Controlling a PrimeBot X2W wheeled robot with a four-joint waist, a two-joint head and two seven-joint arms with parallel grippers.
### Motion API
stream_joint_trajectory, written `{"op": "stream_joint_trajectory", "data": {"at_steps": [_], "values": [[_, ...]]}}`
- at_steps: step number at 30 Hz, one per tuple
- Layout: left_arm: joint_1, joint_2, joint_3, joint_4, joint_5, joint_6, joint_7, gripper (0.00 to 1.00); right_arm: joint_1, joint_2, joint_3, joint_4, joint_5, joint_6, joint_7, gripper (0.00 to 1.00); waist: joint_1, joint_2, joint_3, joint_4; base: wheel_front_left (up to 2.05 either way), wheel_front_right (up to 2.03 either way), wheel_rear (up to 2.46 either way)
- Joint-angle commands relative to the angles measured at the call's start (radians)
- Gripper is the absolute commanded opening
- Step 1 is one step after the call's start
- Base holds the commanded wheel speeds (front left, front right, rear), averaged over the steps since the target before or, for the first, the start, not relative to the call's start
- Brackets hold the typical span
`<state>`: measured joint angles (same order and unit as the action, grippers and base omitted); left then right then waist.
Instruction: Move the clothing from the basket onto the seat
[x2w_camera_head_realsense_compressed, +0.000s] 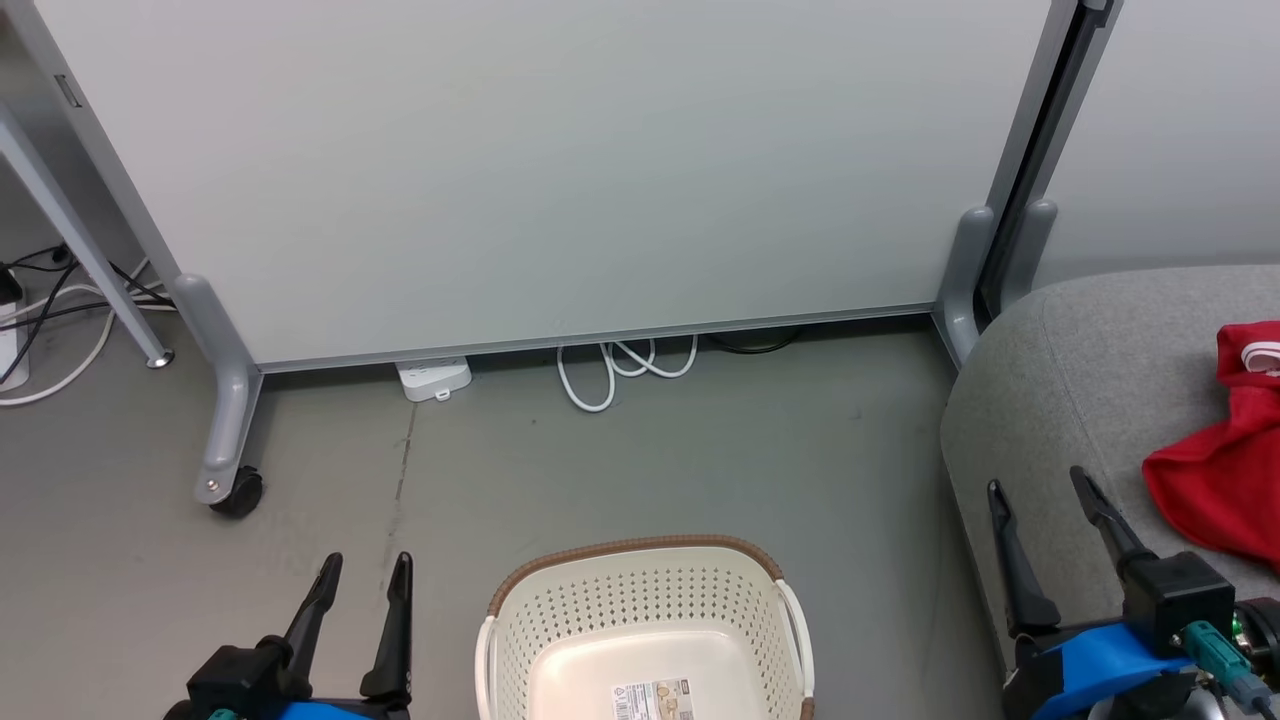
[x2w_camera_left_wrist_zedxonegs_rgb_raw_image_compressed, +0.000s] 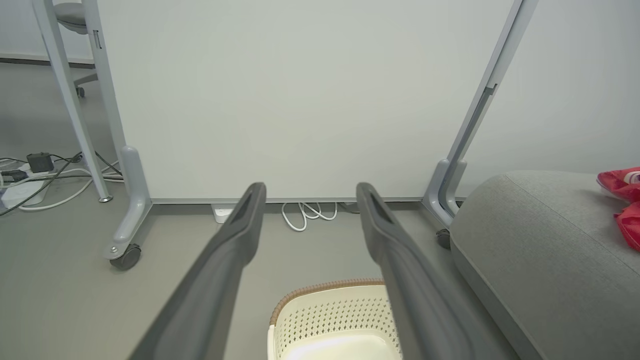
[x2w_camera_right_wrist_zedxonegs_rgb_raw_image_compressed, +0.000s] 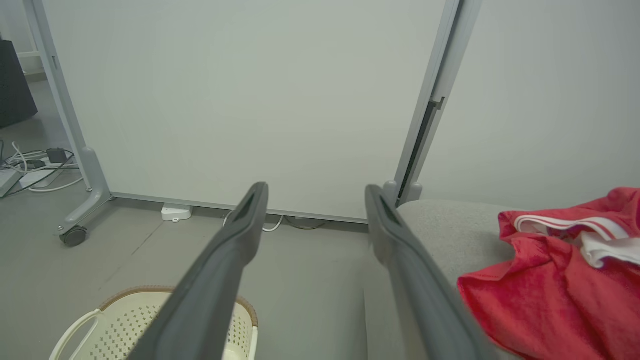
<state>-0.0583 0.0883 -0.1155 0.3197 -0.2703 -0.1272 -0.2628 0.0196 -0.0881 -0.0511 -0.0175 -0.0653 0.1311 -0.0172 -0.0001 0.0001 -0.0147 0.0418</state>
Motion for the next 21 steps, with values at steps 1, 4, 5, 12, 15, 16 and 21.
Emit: {"op": "stream_joint_trajectory", "data": {"at_steps": [1,4,5,12,15,16,21], "values": [[0.019,0.002,0.014,0.003,0.006,-0.002,-0.003,1.00,0.025,0.011,-0.002,-0.014,-0.008,-0.001,0.005,1.00,0.0001,-0.0001,-0.003,0.000,0.00,0.00,0.00],[0.025,-0.003,0.029,0.004,0.018,-0.003,-0.003,1.00,0.041,0.021,-0.007,-0.026,-0.007,-0.001,0.006,1.00,0.0001,-0.0001,-0.005,-0.004,0.00,0.00,0.00],[0.028,-0.004,0.032,0.003,0.020,-0.003,-0.003,1.00,0.047,0.024,-0.011,-0.028,-0.007,-0.001,0.006,1.00,0.0001,-0.0001,-0.007,-0.004,0.00,0.00,0.00],[0.039,-0.015,0.042,0.007,0.026,-0.003,-0.003,1.00,0.063,0.033,-0.028,-0.024,-0.015,-0.001,0.000,1.00,0.0001,-0.0001,-0.008,-0.004,0.00,0.00,0.00],[0.039,-0.018,0.042,0.009,0.028,-0.004,-0.003,1.00,0.064,0.034,-0.029,-0.021,-0.015,-0.001,-0.001,1.00,0.0001,-0.0001,-0.008,-0.003,0.00,0.00,0.00],[0.038,-0.019,0.042,0.010,0.028,-0.004,-0.003,1.00,0.064,0.035,-0.028,-0.020,-0.016,-0.001,-0.002,1.00,0.0001,-0.0001,-0.008,-0.003,0.00,0.00,0.00],[0.036,-0.021,0.044,0.010,0.028,-0.004,-0.003,1.00,0.066,0.037,-0.024,-0.014,-0.012,-0.001,-0.007,1.00,0.0001,-0.0001,-0.009,-0.001,0.00,0.00,0.00]]}}
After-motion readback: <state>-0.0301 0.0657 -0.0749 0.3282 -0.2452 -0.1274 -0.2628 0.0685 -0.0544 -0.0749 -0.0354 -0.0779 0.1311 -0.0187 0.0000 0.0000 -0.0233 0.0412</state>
